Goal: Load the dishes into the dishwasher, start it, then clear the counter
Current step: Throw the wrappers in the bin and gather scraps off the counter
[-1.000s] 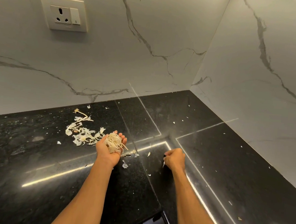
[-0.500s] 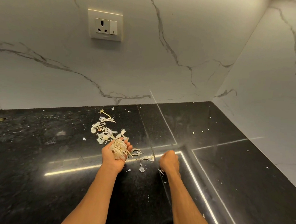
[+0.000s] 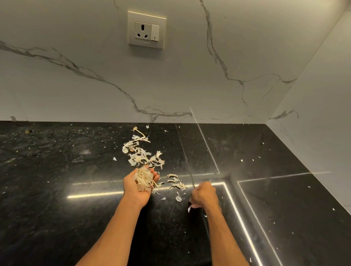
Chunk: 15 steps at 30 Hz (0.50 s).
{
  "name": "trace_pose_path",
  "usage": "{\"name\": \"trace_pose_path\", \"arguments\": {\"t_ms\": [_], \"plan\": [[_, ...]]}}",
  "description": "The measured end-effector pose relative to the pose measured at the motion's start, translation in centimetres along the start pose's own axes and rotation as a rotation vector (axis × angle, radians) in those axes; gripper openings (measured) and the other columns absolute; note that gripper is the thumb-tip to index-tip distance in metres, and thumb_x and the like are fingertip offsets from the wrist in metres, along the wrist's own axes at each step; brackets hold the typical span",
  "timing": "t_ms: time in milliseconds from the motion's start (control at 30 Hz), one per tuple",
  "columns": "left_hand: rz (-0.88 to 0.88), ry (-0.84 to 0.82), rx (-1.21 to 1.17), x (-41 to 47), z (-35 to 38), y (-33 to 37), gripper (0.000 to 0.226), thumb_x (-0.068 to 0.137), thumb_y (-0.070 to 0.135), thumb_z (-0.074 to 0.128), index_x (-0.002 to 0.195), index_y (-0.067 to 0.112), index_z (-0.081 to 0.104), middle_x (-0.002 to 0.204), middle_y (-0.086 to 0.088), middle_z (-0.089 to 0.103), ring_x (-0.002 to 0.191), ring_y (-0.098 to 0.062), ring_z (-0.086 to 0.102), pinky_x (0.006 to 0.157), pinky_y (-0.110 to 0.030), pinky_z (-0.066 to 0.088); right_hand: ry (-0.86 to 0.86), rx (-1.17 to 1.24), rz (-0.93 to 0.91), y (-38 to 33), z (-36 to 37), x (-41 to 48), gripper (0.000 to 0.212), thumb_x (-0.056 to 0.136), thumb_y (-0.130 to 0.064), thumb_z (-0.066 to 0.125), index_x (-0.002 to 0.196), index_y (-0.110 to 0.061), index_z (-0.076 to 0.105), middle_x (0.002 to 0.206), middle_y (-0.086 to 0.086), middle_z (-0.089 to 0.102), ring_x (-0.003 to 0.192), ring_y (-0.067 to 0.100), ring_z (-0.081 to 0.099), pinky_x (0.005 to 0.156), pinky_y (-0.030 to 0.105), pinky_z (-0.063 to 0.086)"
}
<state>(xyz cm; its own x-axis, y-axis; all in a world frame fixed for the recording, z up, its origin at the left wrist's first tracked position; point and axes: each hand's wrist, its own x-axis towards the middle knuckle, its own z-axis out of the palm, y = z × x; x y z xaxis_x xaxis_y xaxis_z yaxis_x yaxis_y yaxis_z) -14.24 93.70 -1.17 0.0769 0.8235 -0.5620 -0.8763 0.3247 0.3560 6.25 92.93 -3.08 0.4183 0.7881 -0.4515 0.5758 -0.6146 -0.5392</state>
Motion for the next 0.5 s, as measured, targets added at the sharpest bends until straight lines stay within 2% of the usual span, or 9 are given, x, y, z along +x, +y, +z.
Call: {"name": "trace_pose_path", "arguments": {"t_ms": [33, 67, 167, 233, 267, 333, 433, 500], "plan": [[-0.003, 0.005, -0.002, -0.1, 0.0, 0.0, 0.033, 0.099, 0.022, 0.036, 0.095, -0.001, 0.06, 0.085, -0.017, 0.061, 0.075, -0.028, 0.06, 0.061, -0.035, 0.06, -0.033, 0.11, -0.017, -0.6, 0.6, 0.0, 0.007, 0.083, 0.0, 0.065, 0.086, -0.005, 0.065, 0.092, 0.014, 0.072, 0.061, 0.019, 0.072, 0.062, 0.033, 0.062], [-0.006, 0.005, -0.007, -0.1, 0.1, -0.2, 0.033, 0.099, 0.022, 0.036, 0.096, -0.001, 0.06, 0.085, -0.017, 0.061, 0.076, -0.028, 0.06, 0.061, -0.035, 0.06, -0.044, 0.221, -0.03, -0.9, 1.0, 0.0, 0.012, 0.081, 0.005, 0.067, 0.082, -0.008, 0.066, 0.088, 0.013, 0.072, 0.065, 0.019, 0.072, 0.068, 0.037, 0.062], [0.036, -0.003, -0.047, -0.5, -0.7, 1.7, 0.033, 0.098, 0.023, 0.037, 0.097, -0.001, 0.06, 0.085, -0.016, 0.062, 0.076, -0.027, 0.061, 0.059, -0.036, 0.06, -0.003, 0.38, -0.139, -2.1, 2.7, -0.5, 0.02, 0.079, 0.007, 0.066, 0.086, -0.011, 0.07, 0.082, 0.005, 0.073, 0.079, 0.019, 0.071, 0.082, 0.04, 0.06], [0.033, -0.002, -0.053, -0.4, -1.0, 2.2, 0.032, 0.098, 0.024, 0.038, 0.098, 0.0, 0.06, 0.086, -0.016, 0.061, 0.076, -0.027, 0.06, 0.058, -0.036, 0.06, 0.068, 0.293, -0.22, -2.2, 2.7, -0.7, 0.016, 0.087, 0.002, 0.061, 0.095, -0.007, 0.072, 0.088, 0.0, 0.069, 0.085, 0.017, 0.066, 0.085, 0.032, 0.055], [0.03, -0.002, -0.052, -0.3, -1.0, 2.2, 0.032, 0.098, 0.024, 0.038, 0.098, 0.0, 0.06, 0.087, -0.017, 0.061, 0.076, -0.027, 0.06, 0.058, -0.036, 0.06, 0.094, 0.219, -0.27, -2.3, 2.5, -0.7, 0.016, 0.091, -0.001, 0.056, 0.093, -0.007, 0.07, 0.089, 0.0, 0.065, 0.088, 0.017, 0.062, 0.082, 0.029, 0.051], [0.021, -0.004, -0.043, -0.4, -0.9, 1.9, 0.033, 0.098, 0.024, 0.037, 0.099, -0.001, 0.06, 0.088, -0.017, 0.06, 0.076, -0.027, 0.06, 0.058, -0.036, 0.06, 0.116, 0.044, -0.376, -2.5, 2.8, -0.5, 0.019, 0.095, -0.007, 0.05, 0.09, -0.007, 0.068, 0.096, 0.008, 0.061, 0.097, 0.024, 0.058, 0.084, 0.034, 0.046], [0.021, -0.008, -0.039, -0.6, -1.0, 2.0, 0.035, 0.099, 0.025, 0.036, 0.101, -0.001, 0.059, 0.087, -0.016, 0.061, 0.075, -0.027, 0.06, 0.057, -0.035, 0.059, 0.017, -0.217, -0.469, -3.8, 3.8, -0.1, 0.031, 0.097, -0.025, 0.049, 0.117, -0.006, 0.063, 0.124, 0.012, 0.056, 0.12, 0.031, 0.048, 0.1, 0.037, 0.037], [0.022, -0.013, -0.034, -0.8, -1.1, 2.1, 0.035, 0.099, 0.025, 0.035, 0.101, 0.0, 0.059, 0.086, -0.016, 0.062, 0.075, -0.026, 0.06, 0.058, -0.034, 0.059, -0.051, -0.345, -0.555, -4.5, 4.2, -0.3, 0.038, 0.098, -0.035, 0.051, 0.127, -0.012, 0.06, 0.13, 0.008, 0.052, 0.125, 0.028, 0.043, 0.105, 0.038, 0.035]]}}
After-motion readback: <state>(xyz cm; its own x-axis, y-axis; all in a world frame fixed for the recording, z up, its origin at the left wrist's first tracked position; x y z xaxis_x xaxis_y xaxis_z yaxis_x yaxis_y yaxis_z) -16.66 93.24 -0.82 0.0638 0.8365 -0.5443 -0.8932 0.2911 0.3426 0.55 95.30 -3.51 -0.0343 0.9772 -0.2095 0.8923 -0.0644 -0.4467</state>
